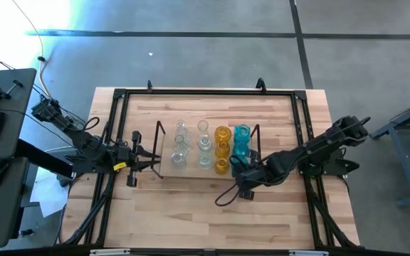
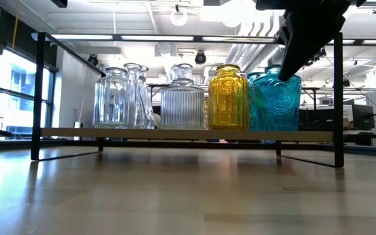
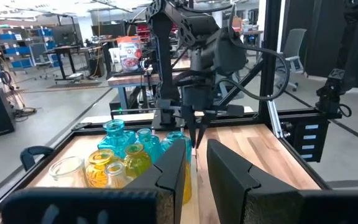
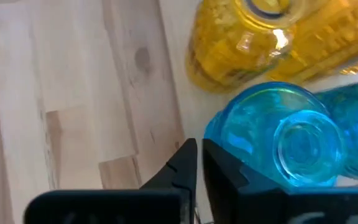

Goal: Sort vases onto shelf
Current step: Put the blue vase on the shelf aligned with the other blue vases, then return to Home Position

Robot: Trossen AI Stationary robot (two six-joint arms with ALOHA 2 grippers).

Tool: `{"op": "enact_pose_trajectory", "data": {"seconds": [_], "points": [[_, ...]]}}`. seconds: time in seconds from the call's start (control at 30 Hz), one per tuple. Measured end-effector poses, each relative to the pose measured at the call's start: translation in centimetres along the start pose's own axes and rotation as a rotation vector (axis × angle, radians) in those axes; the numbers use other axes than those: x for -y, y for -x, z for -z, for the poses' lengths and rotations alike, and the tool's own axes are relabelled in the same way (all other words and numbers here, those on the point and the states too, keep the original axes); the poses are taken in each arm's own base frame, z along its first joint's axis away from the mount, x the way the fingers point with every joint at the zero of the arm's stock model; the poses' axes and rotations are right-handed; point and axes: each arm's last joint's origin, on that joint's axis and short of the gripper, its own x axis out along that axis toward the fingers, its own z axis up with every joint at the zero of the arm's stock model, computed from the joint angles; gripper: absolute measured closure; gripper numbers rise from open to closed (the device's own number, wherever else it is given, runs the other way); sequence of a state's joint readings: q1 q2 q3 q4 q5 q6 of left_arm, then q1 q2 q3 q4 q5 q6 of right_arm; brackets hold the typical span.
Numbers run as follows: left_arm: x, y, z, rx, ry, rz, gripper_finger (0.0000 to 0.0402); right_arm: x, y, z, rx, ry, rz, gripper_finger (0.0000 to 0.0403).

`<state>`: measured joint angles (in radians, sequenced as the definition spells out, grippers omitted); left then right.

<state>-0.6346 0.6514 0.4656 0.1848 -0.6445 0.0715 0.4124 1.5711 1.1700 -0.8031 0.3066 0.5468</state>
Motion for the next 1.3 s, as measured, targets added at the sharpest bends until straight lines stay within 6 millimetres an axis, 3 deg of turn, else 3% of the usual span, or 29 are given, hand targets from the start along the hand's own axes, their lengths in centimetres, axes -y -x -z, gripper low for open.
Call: {"op": "enact_pose_trajectory", "data": {"seconds": [0.27,0.6,0.77,0.97,1.3], "points": [[-0.3,-0.2,0.3,-0.026,0.019,-0.006,0.0346,0.0,0.5,0.0,-0.007,0.026,0.028,0.0389],[-2.3,-1.4,1.2,-0.096,0.050,0.084,0.0383,0.0,4.7,-2.2,0.035,0.173,0.097,0.0389],[-3.9,-1.5,0.9,-0.066,0.033,0.126,0.0399,0.3,5.7,-2.9,0.067,0.314,0.077,0.0398],[-5.9,-1.1,0.7,-0.044,0.010,0.144,0.0401,3.1,7.1,-2.4,0.214,0.304,0.057,0.0402],[-9.2,-1.0,0.9,-0.041,0.001,0.119,0.0401,10.5,9.6,1.2,0.540,0.217,0.006,0.0403]]}}
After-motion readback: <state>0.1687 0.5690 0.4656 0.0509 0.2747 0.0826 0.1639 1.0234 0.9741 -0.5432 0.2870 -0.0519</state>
